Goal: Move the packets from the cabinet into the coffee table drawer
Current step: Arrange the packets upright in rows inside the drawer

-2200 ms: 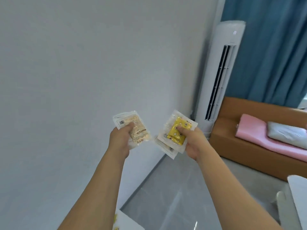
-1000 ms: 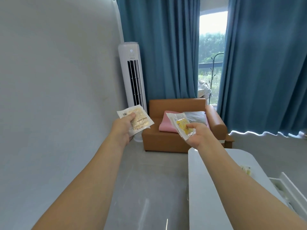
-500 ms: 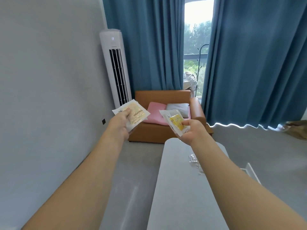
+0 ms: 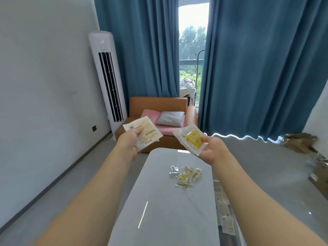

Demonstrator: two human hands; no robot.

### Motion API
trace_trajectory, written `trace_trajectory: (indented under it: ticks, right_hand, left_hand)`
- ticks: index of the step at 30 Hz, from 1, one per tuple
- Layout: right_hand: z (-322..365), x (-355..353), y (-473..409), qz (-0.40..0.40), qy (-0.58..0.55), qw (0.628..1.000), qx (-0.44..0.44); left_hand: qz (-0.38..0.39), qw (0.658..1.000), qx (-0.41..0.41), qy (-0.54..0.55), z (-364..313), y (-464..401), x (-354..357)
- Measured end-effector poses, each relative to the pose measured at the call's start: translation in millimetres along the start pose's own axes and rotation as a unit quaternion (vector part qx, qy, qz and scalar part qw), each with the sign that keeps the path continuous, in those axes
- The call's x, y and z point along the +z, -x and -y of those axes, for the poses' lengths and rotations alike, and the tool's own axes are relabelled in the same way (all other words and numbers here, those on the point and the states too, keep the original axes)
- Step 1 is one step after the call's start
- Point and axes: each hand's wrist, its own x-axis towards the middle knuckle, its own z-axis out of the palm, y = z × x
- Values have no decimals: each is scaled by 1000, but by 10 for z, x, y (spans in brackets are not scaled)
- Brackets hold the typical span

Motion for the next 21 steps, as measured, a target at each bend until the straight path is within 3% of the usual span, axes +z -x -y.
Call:
trace_trajectory:
  ticks: [6, 15, 21]
  right_hand:
    - [683, -704, 42, -127, 28, 991, -11]
    - [1996, -1782, -223, -87, 53, 995, 12]
    - [2798, -2412, -586, -147, 120, 981, 48]
  left_hand:
    - [1, 998, -58, 3, 714, -104, 795]
    - [17, 994, -101, -41, 1923, -256, 2274]
    - [-10, 990, -93, -110, 2478, -544, 2852]
